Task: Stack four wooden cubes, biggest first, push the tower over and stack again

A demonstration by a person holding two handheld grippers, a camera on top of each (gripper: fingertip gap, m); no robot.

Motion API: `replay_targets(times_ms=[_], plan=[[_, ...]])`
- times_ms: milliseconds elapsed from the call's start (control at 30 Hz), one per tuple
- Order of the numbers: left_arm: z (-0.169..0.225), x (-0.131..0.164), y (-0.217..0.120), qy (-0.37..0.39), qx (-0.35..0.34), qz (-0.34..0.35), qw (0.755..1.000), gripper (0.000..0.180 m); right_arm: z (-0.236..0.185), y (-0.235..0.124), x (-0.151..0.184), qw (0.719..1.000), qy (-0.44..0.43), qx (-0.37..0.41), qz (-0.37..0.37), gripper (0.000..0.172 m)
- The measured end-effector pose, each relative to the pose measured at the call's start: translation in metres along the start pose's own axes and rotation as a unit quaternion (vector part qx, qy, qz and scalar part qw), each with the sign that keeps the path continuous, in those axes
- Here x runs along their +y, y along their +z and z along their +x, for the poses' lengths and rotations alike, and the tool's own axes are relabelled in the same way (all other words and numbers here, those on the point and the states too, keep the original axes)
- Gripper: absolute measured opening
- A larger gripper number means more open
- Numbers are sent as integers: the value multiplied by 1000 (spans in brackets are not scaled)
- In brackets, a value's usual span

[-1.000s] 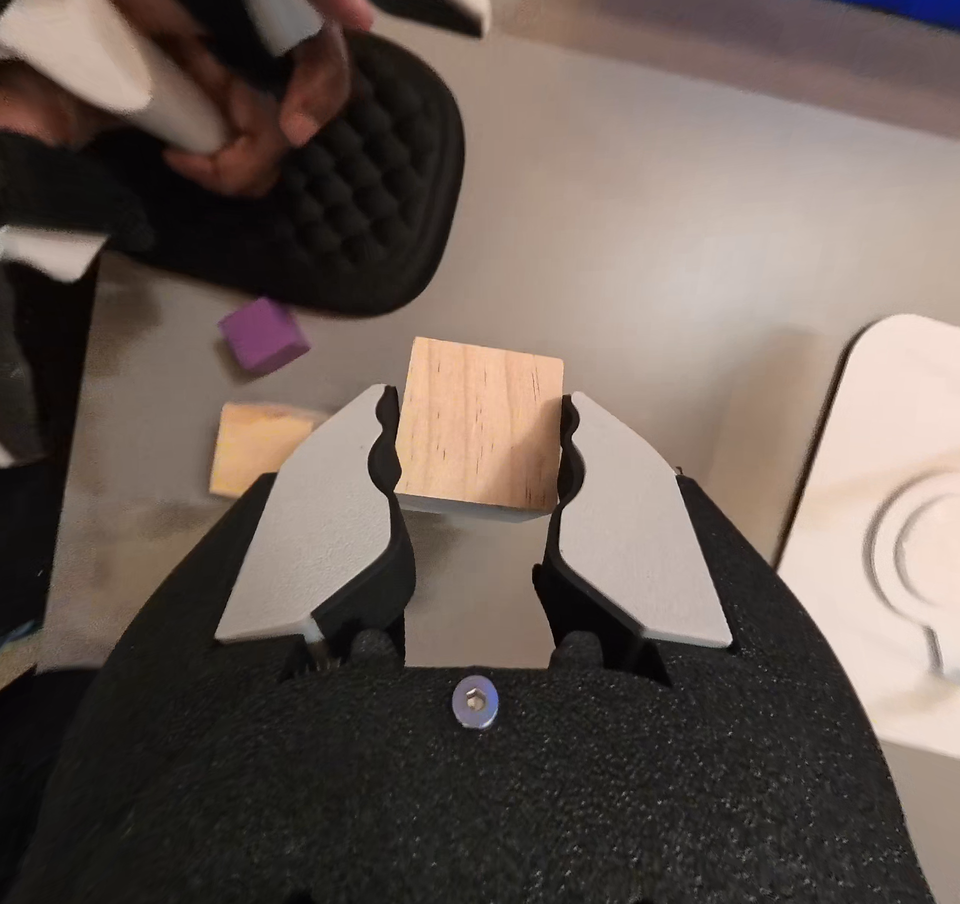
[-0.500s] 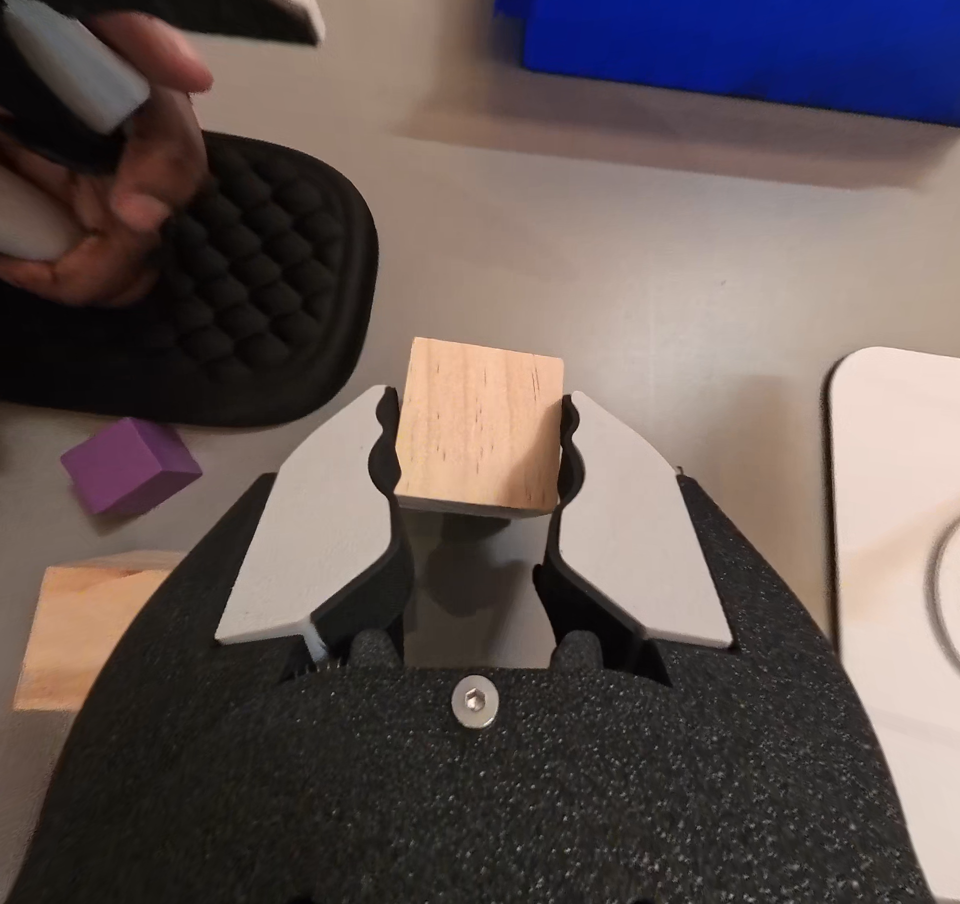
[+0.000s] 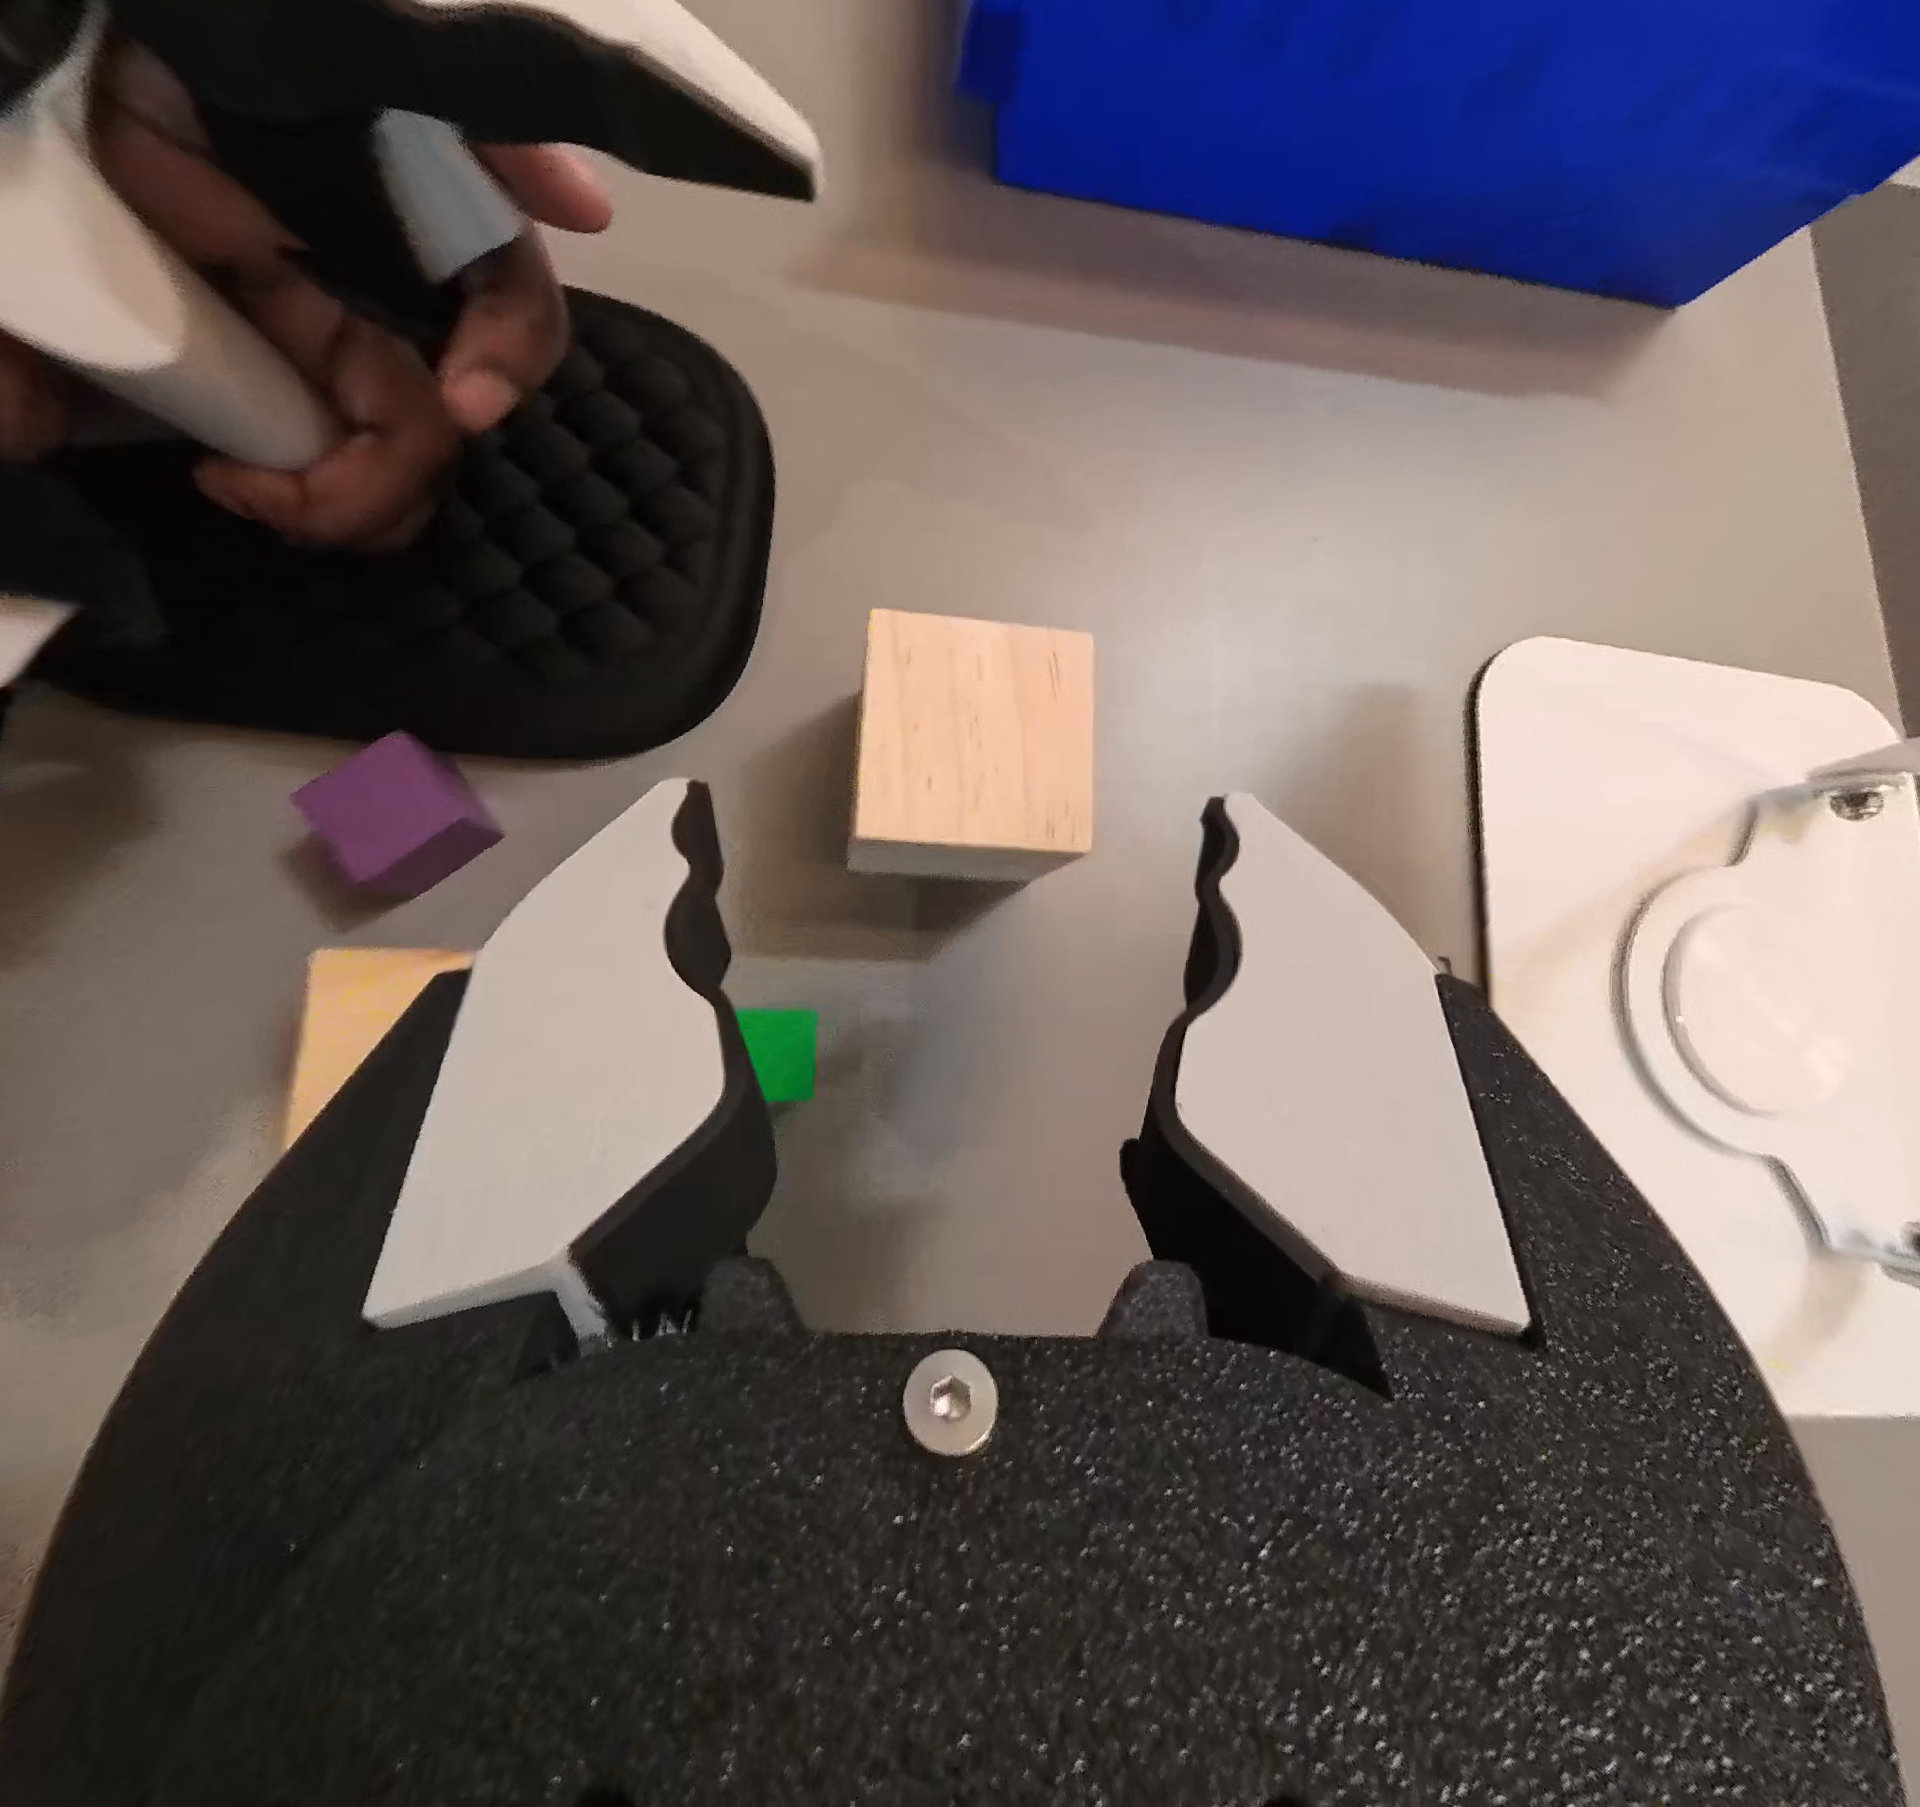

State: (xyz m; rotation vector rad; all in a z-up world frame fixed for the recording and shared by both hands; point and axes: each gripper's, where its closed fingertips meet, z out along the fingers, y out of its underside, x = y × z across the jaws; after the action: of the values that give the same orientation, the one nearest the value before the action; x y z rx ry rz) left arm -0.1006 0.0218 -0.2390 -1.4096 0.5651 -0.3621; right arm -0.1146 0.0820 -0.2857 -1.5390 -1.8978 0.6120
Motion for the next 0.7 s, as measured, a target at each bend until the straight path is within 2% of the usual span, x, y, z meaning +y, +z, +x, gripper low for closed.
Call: replay_targets(times_ms=[300,467,533,700], plan=[[0,-2,-2,-16,12,9,1000,146,-51,-45,32,991,-20,-104,-87,89],[0,-1,-1,-27,20,8,999,146,-86,-46,43,979,-35,-160,-119,83],[1,-2,-2,-25,24,12,999,146,-96,-37,46,977,-36,-159,-135,84],[6,-4,-3,-15,38,18,999,146,-107,-14,51,979,-26,-99,-175,81]])
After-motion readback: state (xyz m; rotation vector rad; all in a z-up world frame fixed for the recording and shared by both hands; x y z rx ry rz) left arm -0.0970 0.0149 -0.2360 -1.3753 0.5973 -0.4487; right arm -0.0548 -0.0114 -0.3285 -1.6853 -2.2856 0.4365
